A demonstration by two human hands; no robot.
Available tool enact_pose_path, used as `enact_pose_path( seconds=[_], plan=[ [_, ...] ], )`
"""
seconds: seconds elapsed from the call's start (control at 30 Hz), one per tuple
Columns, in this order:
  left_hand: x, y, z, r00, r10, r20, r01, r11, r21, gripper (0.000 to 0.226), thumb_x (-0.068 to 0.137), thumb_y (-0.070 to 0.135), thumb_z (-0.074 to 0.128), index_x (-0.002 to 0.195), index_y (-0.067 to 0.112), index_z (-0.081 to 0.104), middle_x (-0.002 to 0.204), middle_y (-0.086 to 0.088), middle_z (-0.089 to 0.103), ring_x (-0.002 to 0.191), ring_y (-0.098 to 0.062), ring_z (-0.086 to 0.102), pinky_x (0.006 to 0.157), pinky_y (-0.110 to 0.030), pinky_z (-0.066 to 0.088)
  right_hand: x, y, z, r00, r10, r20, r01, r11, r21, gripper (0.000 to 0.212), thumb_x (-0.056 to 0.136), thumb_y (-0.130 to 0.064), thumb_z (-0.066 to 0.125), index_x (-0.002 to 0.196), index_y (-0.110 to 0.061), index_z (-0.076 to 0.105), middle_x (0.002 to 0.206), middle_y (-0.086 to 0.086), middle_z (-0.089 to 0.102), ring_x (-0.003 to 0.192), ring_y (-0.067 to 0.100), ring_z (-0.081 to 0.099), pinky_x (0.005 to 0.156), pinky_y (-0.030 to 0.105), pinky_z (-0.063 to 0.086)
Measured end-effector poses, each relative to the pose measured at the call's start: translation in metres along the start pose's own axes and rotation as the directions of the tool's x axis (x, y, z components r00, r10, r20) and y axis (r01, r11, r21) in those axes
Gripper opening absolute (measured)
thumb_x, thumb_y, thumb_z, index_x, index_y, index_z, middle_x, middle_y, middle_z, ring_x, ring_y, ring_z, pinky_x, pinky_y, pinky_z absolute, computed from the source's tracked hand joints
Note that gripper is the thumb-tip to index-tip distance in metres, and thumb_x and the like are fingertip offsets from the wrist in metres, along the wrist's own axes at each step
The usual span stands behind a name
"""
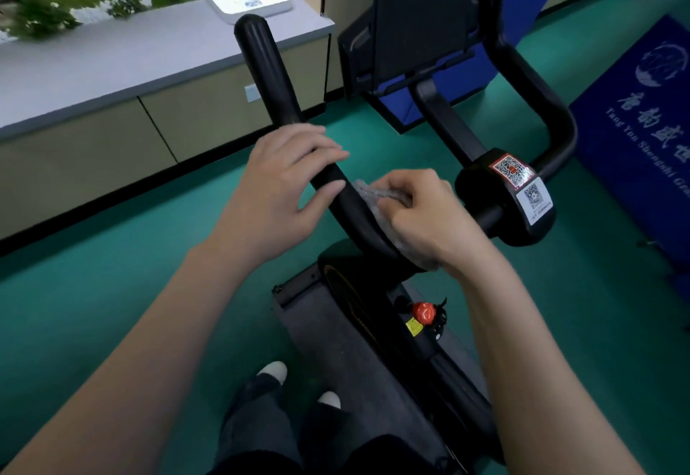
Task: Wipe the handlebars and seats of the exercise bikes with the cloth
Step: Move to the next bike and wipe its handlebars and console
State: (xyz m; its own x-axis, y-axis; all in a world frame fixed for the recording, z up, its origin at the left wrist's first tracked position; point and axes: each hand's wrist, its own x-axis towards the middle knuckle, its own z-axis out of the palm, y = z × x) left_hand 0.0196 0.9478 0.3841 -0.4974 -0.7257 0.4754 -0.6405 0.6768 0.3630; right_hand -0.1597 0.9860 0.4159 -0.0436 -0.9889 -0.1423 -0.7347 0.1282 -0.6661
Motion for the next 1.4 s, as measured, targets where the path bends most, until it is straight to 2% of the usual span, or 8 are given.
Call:
enact_pose_path(
  seconds=[0.2,0.37,0.43,0.57,0.73,0.93,1.27,1.4],
  plan=[
    [0.014,-0.006,0.000,0.983,0.084,0.165,-0.075,0.995,-0.061,0.039,0.088,0.047,0.046,0.098,0.015,0.068,0.097,0.003,0.063,0.105,-0.018,0.055,0.114,-0.034,0.018,-0.010,-0.003,-0.023,0.987,0.047,0.153,-0.006,0.966,-0.259,0.022,0.087,-0.011,0.053,0.091,-0.023,0.071,0.085,-0.003,0.069,0.089,0.015,0.063,0.073,0.020,0.043],
    [0.024,-0.016,-0.002,0.968,0.148,0.204,-0.124,0.985,-0.124,0.041,0.088,0.051,0.043,0.095,0.020,0.068,0.094,0.008,0.063,0.098,-0.016,0.056,0.105,-0.034,0.025,-0.038,0.009,-0.022,0.987,0.005,-0.160,-0.045,0.969,-0.244,0.023,0.085,-0.002,0.058,0.098,-0.013,0.072,0.083,-0.006,0.060,0.089,0.019,0.059,0.072,0.015,0.036],
    [0.027,-0.020,-0.003,0.961,0.174,0.215,-0.145,0.979,-0.143,0.040,0.089,0.050,0.043,0.095,0.020,0.069,0.093,0.008,0.065,0.097,-0.016,0.056,0.104,-0.035,0.026,-0.056,0.008,0.003,0.907,-0.019,-0.421,-0.035,0.992,-0.119,0.022,0.082,0.002,0.061,0.097,-0.011,0.072,0.082,-0.009,0.058,0.088,0.018,0.058,0.075,0.015,0.037],
    [0.032,-0.027,-0.005,0.953,0.211,0.219,-0.172,0.968,-0.185,0.034,0.090,0.044,0.047,0.092,0.019,0.069,0.090,0.008,0.066,0.094,-0.016,0.057,0.102,-0.035,0.028,-0.071,-0.010,0.071,0.594,0.031,-0.804,0.029,0.998,0.060,0.020,0.083,0.008,0.062,0.097,-0.002,0.069,0.095,-0.002,0.063,0.094,0.022,0.060,0.089,0.022,0.045],
    [0.032,-0.029,-0.004,0.951,0.238,0.200,-0.193,0.957,-0.218,0.025,0.091,0.033,0.050,0.092,0.018,0.070,0.091,0.008,0.066,0.095,-0.016,0.057,0.097,-0.028,0.022,-0.072,-0.031,0.115,0.476,0.047,-0.878,0.097,0.990,0.105,0.017,0.085,0.010,0.056,0.097,0.005,0.067,0.098,0.009,0.064,0.094,0.024,0.059,0.091,0.022,0.043],
    [0.032,-0.034,-0.004,0.935,0.294,0.200,-0.240,0.936,-0.256,0.025,0.091,0.032,0.050,0.096,0.017,0.070,0.095,0.007,0.066,0.098,-0.017,0.056,0.098,-0.026,0.020,-0.075,-0.004,0.091,0.163,0.314,-0.935,0.027,0.946,0.323,0.018,0.089,0.006,0.052,0.103,-0.003,0.060,0.103,0.013,0.057,0.099,0.021,0.057,0.091,0.036,0.047],
    [0.032,-0.038,-0.005,0.926,0.320,0.200,-0.264,0.928,-0.264,0.022,0.091,0.028,0.052,0.097,0.017,0.070,0.096,0.007,0.065,0.097,-0.017,0.055,0.097,-0.022,0.018,-0.064,-0.028,0.145,0.242,0.241,-0.940,0.030,0.966,0.255,0.020,0.086,0.011,0.052,0.102,0.003,0.061,0.105,0.011,0.054,0.105,0.017,0.053,0.097,0.029,0.043],
    [0.032,-0.041,-0.007,0.912,0.343,0.226,-0.280,0.922,-0.269,0.024,0.091,0.029,0.052,0.101,0.017,0.070,0.098,0.006,0.065,0.099,-0.018,0.055,0.098,-0.023,0.019,-0.071,-0.017,0.135,0.078,0.327,-0.942,0.025,0.944,0.330,0.019,0.089,0.007,0.051,0.104,-0.001,0.057,0.105,0.007,0.051,0.102,0.019,0.053,0.094,0.032,0.045]
  ],
)
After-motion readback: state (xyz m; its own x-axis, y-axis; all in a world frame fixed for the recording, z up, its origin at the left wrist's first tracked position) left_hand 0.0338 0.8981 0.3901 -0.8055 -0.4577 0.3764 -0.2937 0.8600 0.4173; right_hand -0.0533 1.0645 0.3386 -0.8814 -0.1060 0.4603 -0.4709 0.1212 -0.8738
